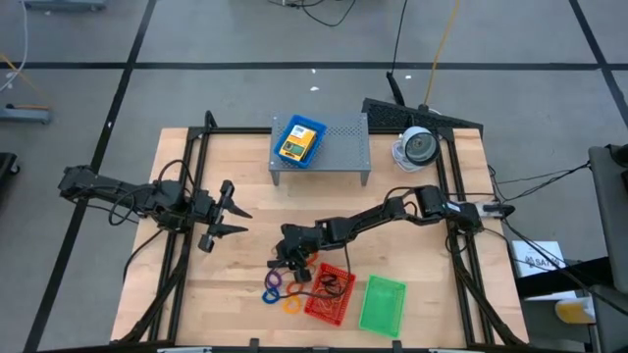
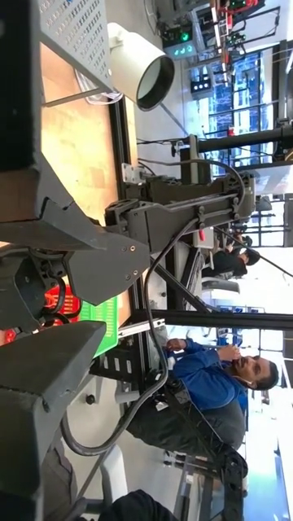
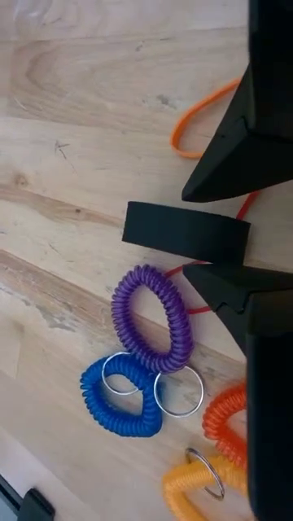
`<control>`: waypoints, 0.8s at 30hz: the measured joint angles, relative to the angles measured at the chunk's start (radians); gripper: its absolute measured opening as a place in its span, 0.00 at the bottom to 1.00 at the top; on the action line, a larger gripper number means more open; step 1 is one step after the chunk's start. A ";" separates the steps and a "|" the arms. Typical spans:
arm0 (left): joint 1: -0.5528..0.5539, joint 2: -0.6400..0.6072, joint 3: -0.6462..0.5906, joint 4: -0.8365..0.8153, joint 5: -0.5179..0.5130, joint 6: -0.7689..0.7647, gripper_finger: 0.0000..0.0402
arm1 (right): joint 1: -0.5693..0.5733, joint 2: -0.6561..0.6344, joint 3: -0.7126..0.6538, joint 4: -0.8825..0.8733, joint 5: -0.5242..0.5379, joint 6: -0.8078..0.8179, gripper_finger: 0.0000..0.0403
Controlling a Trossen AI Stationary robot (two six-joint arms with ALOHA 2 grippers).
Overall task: Pick & Place Office Desk Supplies
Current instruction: Put the black rubber band into the red bin
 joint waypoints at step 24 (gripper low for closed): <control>0.000 0.000 0.000 0.000 0.000 0.000 0.39 | 0.025 -0.005 -0.001 0.078 -0.024 0.030 0.01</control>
